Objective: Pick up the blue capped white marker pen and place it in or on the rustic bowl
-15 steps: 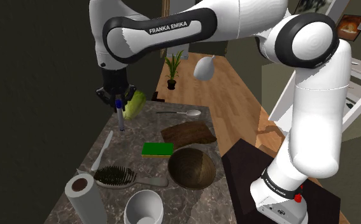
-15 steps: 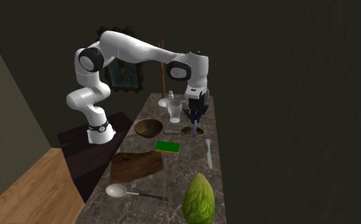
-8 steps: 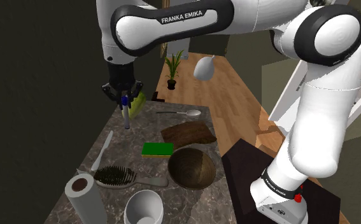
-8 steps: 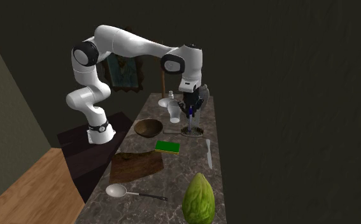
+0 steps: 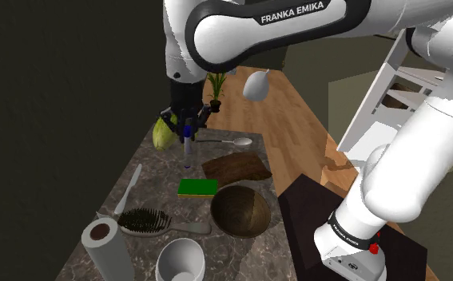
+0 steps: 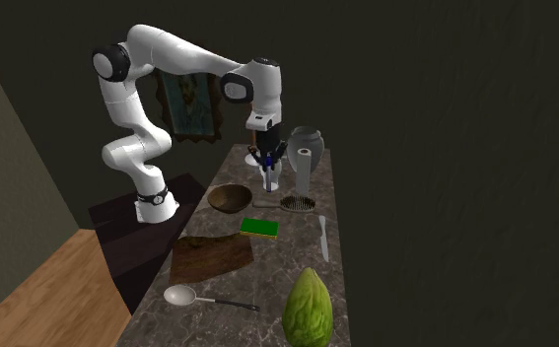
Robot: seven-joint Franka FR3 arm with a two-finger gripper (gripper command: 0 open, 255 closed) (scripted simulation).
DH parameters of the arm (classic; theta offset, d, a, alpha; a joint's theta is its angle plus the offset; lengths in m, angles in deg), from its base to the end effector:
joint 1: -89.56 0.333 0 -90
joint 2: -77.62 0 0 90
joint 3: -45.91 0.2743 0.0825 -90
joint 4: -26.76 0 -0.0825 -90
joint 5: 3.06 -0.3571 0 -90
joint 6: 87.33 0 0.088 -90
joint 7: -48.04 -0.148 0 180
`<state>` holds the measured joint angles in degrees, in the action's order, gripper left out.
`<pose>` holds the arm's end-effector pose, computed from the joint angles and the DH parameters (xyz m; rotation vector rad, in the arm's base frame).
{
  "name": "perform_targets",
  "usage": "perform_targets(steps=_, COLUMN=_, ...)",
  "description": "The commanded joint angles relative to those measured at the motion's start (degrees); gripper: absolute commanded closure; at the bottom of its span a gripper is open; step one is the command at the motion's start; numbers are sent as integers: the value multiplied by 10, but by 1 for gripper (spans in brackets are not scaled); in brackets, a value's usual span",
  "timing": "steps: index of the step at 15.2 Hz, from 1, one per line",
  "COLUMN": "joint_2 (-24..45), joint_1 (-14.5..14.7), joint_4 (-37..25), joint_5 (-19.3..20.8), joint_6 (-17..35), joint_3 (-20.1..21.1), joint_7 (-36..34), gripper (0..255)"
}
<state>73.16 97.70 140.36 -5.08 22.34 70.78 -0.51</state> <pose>0.4288 0.2860 0.4227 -3.1081 0.4446 -0.0022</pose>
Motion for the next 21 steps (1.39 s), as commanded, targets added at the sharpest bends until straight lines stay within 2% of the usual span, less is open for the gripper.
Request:
perform_targets(steps=1, joint_2=-53, joint_1=2, joint_4=48, joint_5=-23, joint_6=-1, joint_3=-2, joint_7=10, gripper=255)
perform_targets(steps=7, joint_2=-201, joint_1=24, joint_4=166, joint_5=-77, joint_6=-25, joint_3=-22, joint_7=38, gripper=255)
perform_targets(steps=13, joint_2=-354, joint_1=60, joint_4=262, joint_5=-111, joint_6=-80, joint_3=-46, joint_7=49, gripper=255)
perform_targets(steps=21, joint_2=-348, joint_1=64, joint_4=319, joint_5=-121, joint_6=-18, joint_3=-34, joint_7=51, gripper=255)
